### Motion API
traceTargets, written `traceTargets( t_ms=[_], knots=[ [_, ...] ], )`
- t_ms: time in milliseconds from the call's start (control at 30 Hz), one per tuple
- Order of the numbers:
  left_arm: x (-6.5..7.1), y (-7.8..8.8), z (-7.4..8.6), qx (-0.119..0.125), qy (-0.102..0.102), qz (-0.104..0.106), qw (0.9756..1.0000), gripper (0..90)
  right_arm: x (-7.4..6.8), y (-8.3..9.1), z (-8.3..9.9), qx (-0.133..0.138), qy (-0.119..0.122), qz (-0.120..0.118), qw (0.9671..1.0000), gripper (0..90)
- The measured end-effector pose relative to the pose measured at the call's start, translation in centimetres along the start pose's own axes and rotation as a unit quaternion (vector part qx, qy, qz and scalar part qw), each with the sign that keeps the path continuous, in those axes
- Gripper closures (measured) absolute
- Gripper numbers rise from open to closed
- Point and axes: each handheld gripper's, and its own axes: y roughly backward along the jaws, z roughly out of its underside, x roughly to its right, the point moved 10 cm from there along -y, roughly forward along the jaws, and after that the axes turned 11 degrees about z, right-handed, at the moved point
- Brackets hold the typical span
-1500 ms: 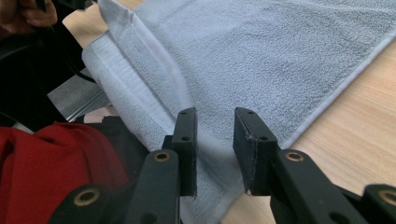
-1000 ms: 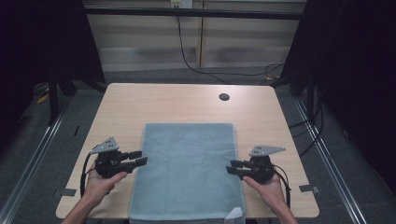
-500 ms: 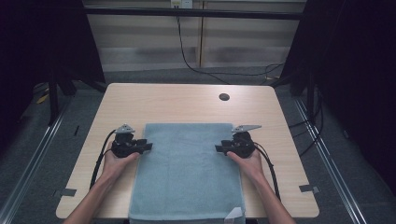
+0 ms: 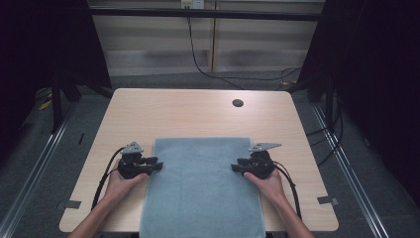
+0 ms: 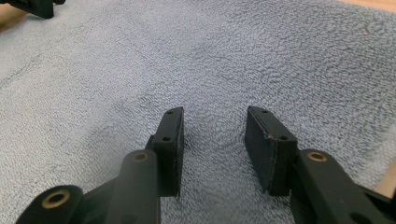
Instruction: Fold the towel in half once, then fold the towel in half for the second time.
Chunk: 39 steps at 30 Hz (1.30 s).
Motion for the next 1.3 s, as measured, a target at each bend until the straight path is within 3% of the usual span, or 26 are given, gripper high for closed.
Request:
traceTargets(
  t_ms=[400,500,800,1067,1133,1200,1300],
  knots=[
    [2.3,0.6,1.4,-0.010,-0.014,0.010,0.9998,60.9,-1.3,2.1,2.0,-0.015,0.000,-0.027,0.9995,58.6],
    [3.0,1.0,1.9,-0.012,-0.012,0.022,0.9996,61.1,-1.5,2.5,2.4,-0.014,-0.001,-0.033,0.9994,58.6],
    [4.7,1.8,3.1,-0.027,-0.017,0.022,0.9992,61.3,-2.9,3.5,3.5,-0.008,0.005,-0.035,0.9994,58.6],
    [6.2,2.6,4.2,-0.035,-0.014,0.037,0.9986,61.3,-4.4,5.0,4.9,-0.028,0.017,-0.039,0.9987,58.7],
    [6.3,2.7,4.2,-0.038,-0.021,0.036,0.9984,60.8,-4.6,5.2,5.0,-0.031,0.024,-0.040,0.9984,58.3],
    [6.2,2.6,4.1,-0.035,-0.012,0.041,0.9985,60.4,-4.4,5.3,4.7,-0.034,0.023,-0.039,0.9984,55.8],
    [6.0,2.6,4.0,-0.035,-0.009,0.047,0.9983,60.7,-3.3,5.4,3.2,-0.013,0.021,-0.029,0.9993,54.9]
  ],
)
